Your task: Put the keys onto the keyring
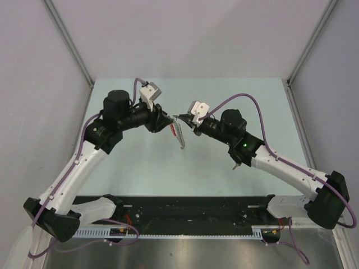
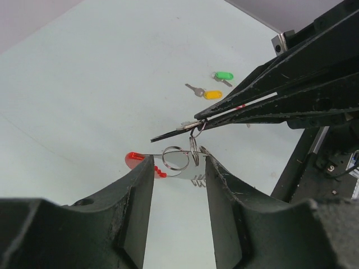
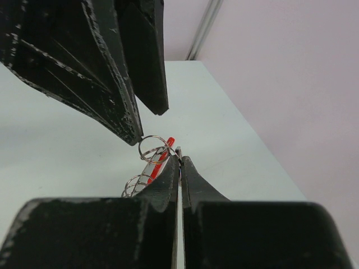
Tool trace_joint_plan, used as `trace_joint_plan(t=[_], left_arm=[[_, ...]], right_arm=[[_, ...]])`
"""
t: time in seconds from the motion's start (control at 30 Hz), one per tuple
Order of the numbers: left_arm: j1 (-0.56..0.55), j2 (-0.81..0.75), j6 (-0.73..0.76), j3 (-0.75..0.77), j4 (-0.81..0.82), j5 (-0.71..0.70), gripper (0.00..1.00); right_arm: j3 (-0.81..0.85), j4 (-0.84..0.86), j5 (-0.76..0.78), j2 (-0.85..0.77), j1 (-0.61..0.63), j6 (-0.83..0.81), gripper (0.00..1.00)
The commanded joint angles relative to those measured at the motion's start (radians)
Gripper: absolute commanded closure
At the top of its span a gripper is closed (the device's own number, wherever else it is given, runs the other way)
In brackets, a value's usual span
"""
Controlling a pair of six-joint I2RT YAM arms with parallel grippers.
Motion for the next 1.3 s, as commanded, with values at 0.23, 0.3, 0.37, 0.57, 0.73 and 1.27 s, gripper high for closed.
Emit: trace_joint_plan(t=[0.23,0.3,0.37,0.57,0.73,1.27], left_arm=[[0.006,0.039,0.023,0.071,-0.053,0.081,0.64],[0.006,0.046,0.024,0.073,-0.051,0.099,0.67],[0.006,0.051,0.015,0.070,-0.041,0.109,0.72],[0.007,0.062,0.015,0.067,-0.051,0.125,0.84],[0.006,0.056,0.024,0.068,-0.064,0.119,1.00],[0.004,-0.124,-0.293,-0.195,0.454,-0.063,1.00]], right_arm=[[0.045,0.032,0.030,-0.019,0.028,-0.032,1.00],[0.045,0.034,0.030,-0.017,0.031,-0.035,1.00],[0.045,0.032,0.030,-0.019,0.032,-0.037,1.00],[0.045,0.026,0.043,-0.019,0.035,-0.046,1.00],[0.045,0.025,0.058,-0.020,0.037,-0.052,1.00],[0.030,0.005,0.093,-0.020,0.063,-0.023,1.00]])
